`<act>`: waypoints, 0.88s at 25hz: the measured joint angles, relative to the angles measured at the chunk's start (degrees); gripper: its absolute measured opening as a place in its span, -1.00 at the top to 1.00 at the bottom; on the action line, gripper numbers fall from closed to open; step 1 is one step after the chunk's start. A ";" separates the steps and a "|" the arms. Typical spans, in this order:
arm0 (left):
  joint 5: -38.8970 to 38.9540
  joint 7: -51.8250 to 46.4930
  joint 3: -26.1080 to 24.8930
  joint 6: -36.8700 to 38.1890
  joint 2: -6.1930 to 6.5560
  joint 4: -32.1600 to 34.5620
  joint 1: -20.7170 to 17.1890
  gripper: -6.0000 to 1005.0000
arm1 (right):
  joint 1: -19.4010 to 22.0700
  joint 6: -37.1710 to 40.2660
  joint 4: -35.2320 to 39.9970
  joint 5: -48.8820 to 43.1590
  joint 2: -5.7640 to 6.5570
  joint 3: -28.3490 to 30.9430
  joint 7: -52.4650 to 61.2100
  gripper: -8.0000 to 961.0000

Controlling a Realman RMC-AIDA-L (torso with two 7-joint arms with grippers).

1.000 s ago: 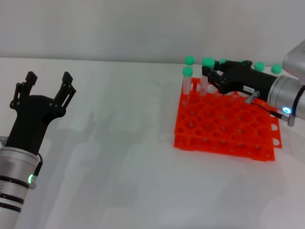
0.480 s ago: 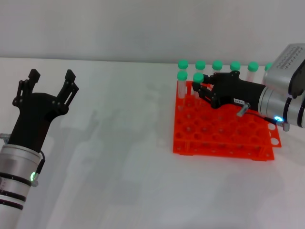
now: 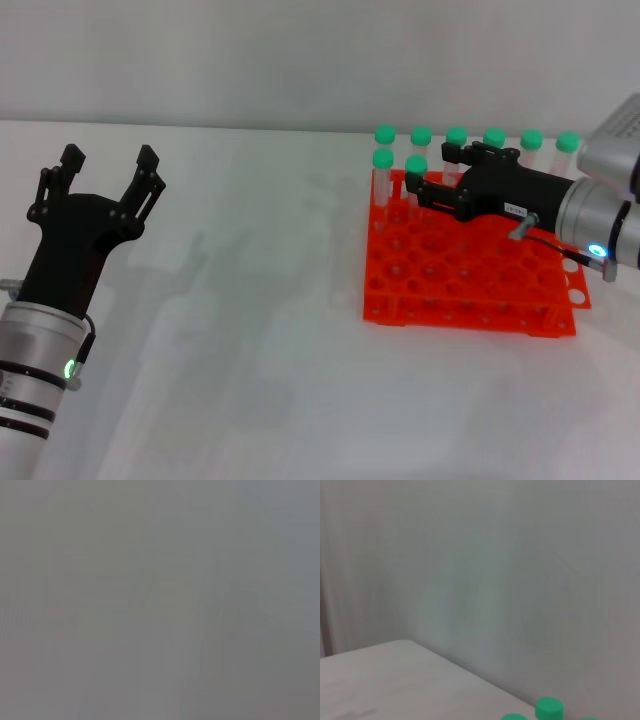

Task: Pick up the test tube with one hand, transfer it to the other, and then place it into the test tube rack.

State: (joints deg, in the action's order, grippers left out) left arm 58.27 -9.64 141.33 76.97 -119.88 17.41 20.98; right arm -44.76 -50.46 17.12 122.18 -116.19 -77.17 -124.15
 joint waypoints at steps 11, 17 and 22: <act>0.00 -0.03 -0.35 -0.08 0.00 -0.39 0.73 -0.78 | 8.14 -7.76 5.67 0.49 0.75 0.68 0.74 -0.72; 0.38 -0.03 -0.43 -0.52 0.03 -0.59 1.62 -0.78 | 14.97 -14.49 7.92 2.23 0.37 10.50 -3.38 -0.82; 1.53 0.04 -0.46 -0.74 0.08 -1.14 2.11 -0.78 | 17.44 -14.34 2.36 12.03 0.67 22.38 -11.53 -0.82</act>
State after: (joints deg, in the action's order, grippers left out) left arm 59.80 -9.61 140.88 76.23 -119.80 16.27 23.09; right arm -27.32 -64.79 19.48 134.20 -115.51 -54.79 -135.69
